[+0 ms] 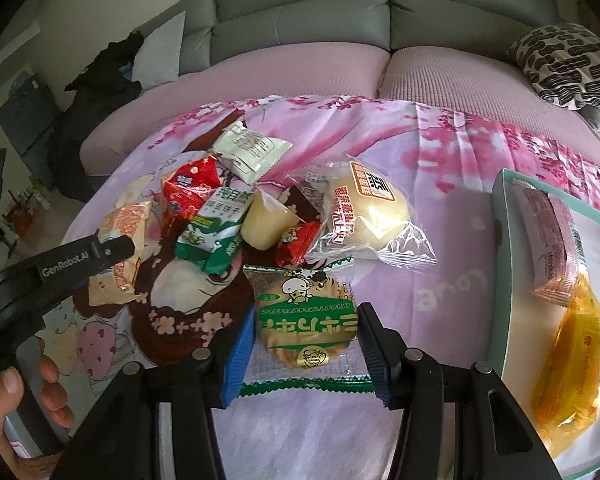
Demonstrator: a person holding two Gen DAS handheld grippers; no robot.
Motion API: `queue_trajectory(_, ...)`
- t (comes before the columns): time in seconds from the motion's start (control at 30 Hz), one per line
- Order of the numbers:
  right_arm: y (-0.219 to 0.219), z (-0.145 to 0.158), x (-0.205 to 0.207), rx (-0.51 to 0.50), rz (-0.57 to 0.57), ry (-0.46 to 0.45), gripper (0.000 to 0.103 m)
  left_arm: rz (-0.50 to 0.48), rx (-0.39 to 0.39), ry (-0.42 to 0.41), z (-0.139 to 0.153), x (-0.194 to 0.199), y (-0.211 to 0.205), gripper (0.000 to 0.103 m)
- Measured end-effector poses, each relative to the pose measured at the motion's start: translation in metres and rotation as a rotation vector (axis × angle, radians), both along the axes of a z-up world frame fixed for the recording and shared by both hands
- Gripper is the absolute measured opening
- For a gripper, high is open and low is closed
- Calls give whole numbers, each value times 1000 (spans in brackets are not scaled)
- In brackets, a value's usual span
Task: Organize snacks
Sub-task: 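Grasp the round green-labelled bun with the right gripper while the left grasps the beige barcode pack, then lift both packs and carry them over the tray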
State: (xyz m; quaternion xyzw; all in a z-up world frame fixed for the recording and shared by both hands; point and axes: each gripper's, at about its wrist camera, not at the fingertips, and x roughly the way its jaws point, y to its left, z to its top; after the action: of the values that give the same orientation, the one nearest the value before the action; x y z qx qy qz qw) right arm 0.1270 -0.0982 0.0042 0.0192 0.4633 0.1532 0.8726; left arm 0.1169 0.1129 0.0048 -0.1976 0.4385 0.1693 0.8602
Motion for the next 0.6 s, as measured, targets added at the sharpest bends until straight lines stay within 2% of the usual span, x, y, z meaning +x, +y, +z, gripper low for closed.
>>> queue_trajectory(0.4, -6, 20, -8, 43, 8, -41, 53, -13, 3, -51, 21, -12, -8, 37)
queue_trajectory(0.6, -9, 40, -18, 63, 19, -96, 53, -7, 12, -91, 37, -19, -8, 37)
